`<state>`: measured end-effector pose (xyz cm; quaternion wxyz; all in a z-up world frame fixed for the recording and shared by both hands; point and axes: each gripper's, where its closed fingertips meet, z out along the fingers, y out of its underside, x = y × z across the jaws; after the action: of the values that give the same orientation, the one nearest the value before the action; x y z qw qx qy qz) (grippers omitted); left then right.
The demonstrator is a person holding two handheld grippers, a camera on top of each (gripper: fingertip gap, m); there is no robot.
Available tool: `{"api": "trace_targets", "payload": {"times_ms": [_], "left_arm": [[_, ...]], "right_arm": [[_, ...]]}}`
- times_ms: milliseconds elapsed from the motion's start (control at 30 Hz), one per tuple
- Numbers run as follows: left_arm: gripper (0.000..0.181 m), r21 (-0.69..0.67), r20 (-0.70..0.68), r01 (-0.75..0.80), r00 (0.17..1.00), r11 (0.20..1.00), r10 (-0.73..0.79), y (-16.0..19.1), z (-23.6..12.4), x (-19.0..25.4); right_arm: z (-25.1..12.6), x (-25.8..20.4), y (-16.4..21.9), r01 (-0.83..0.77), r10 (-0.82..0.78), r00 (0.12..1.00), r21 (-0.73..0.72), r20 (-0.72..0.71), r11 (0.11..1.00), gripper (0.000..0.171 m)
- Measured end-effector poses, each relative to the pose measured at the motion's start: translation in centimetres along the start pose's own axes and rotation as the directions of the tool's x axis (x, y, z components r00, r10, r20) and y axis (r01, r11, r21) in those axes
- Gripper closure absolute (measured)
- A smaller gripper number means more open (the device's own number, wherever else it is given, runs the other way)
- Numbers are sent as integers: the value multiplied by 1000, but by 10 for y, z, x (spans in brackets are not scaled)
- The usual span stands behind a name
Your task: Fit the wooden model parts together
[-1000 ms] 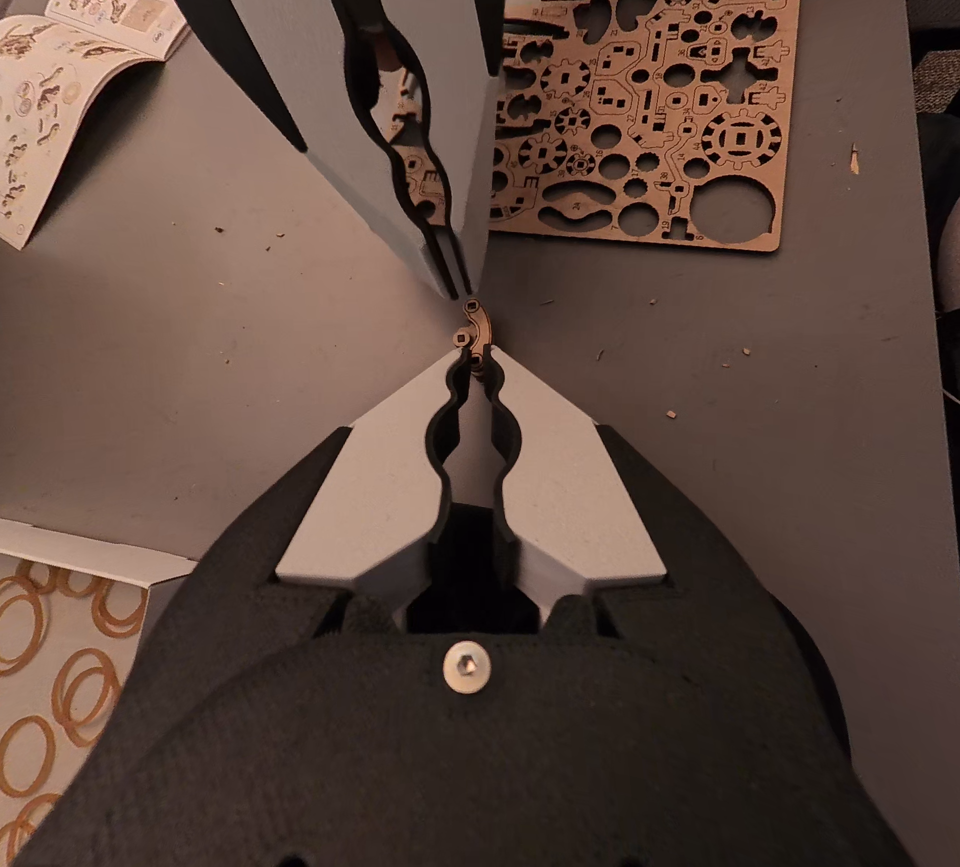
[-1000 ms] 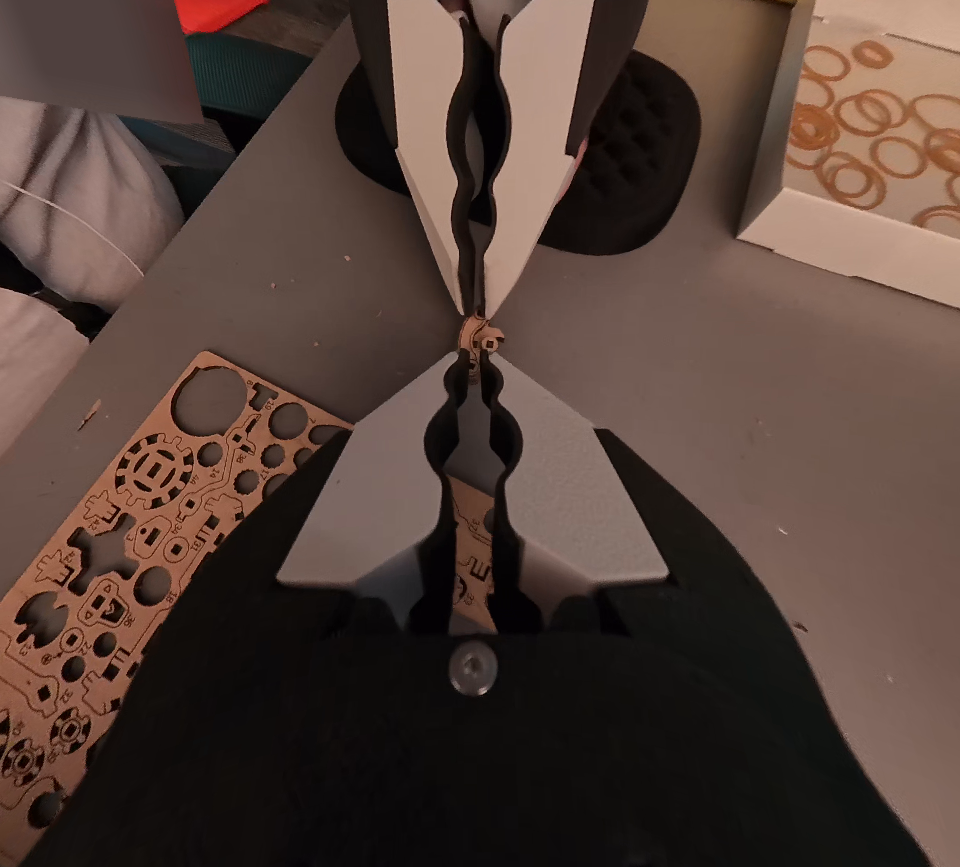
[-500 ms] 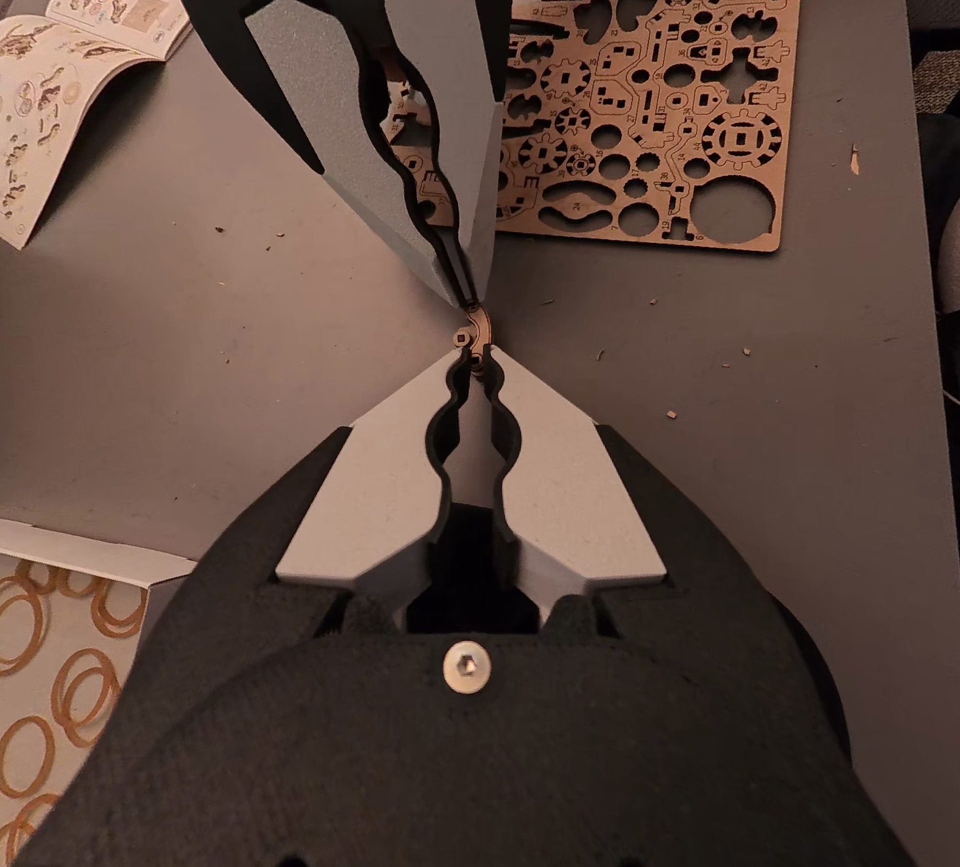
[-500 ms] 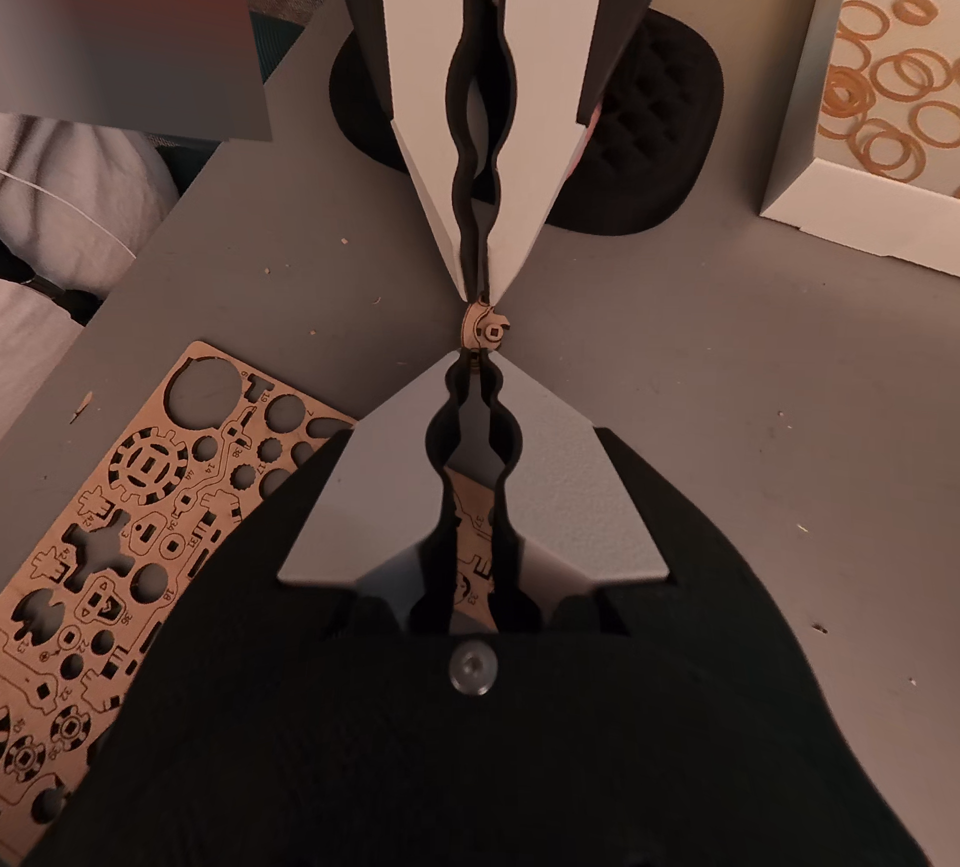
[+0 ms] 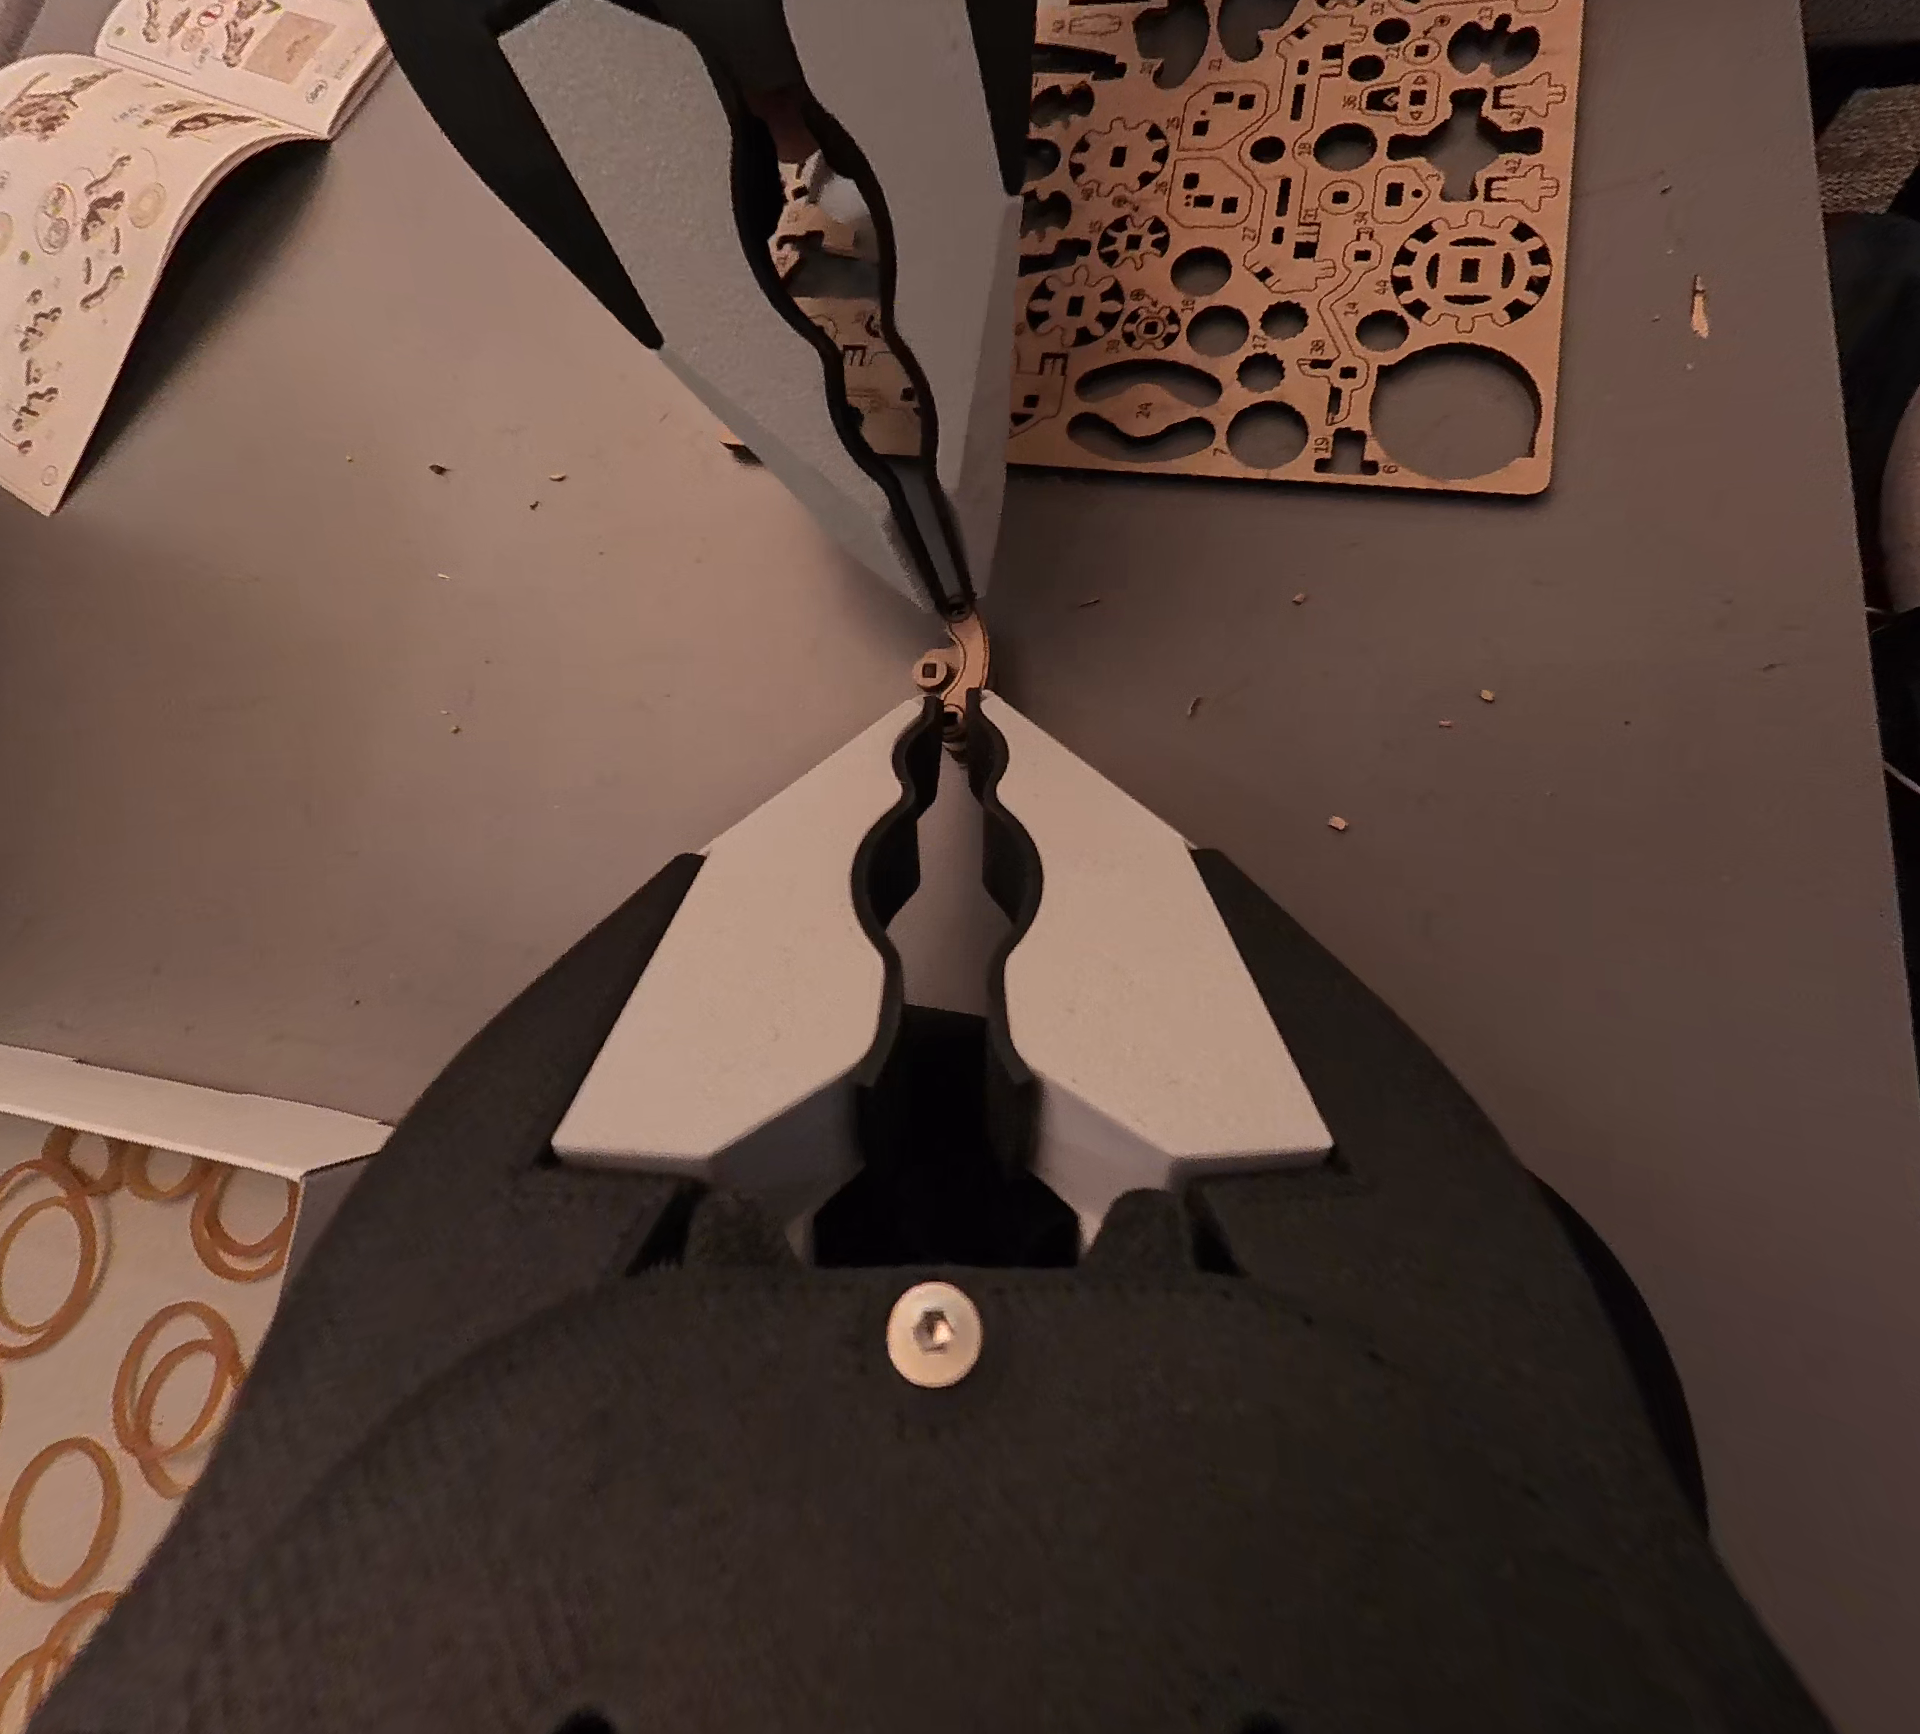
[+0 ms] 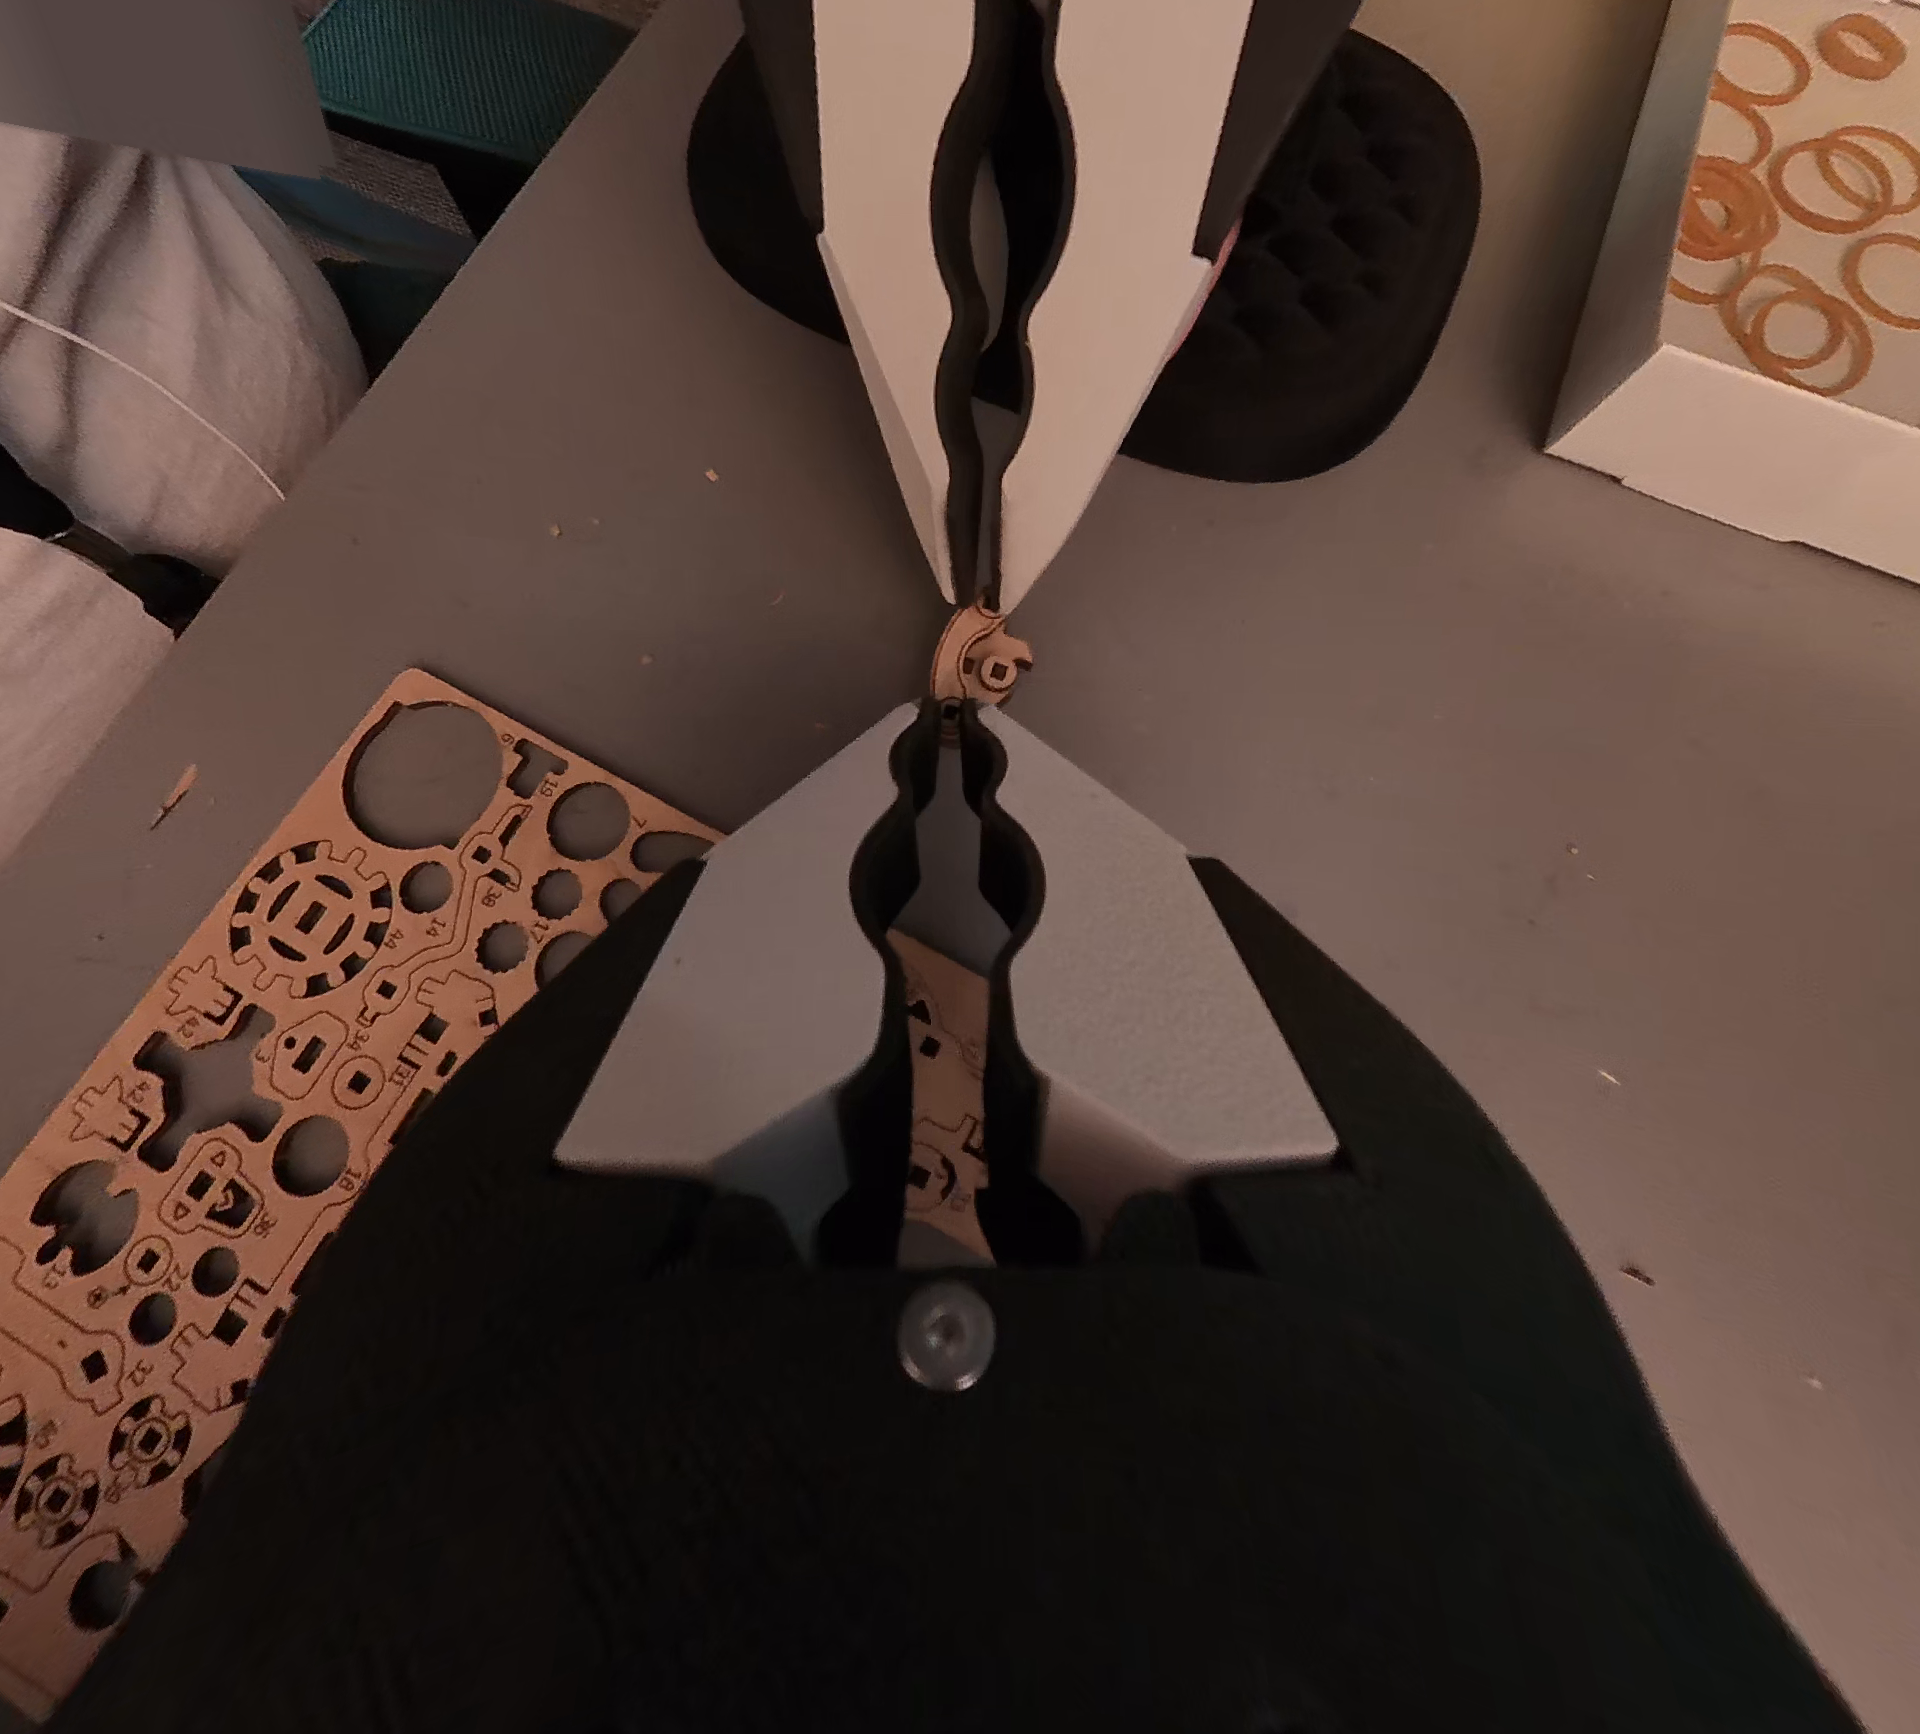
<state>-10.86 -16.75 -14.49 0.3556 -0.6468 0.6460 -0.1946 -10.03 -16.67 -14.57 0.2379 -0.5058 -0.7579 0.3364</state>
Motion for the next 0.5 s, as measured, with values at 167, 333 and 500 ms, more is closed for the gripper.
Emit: {"api": "trace_targets", "payload": {"times_ms": [167,333,500], "left_arm": [[179,1,0,-5,1000,1000,5,0,0,1],[175,3,0,-8,1000,1000,8,0,0,1],[168,54,16,-46,999,997,45,-10,-9,5]], "right_arm": [[-2,-2,1,-7,7,1000,15,9,1000,161],[2,-1,5,-25,24,1000,18,20,1000,160],[6,-1,9,-12,12,1000,-12,10,1000,164]]}}
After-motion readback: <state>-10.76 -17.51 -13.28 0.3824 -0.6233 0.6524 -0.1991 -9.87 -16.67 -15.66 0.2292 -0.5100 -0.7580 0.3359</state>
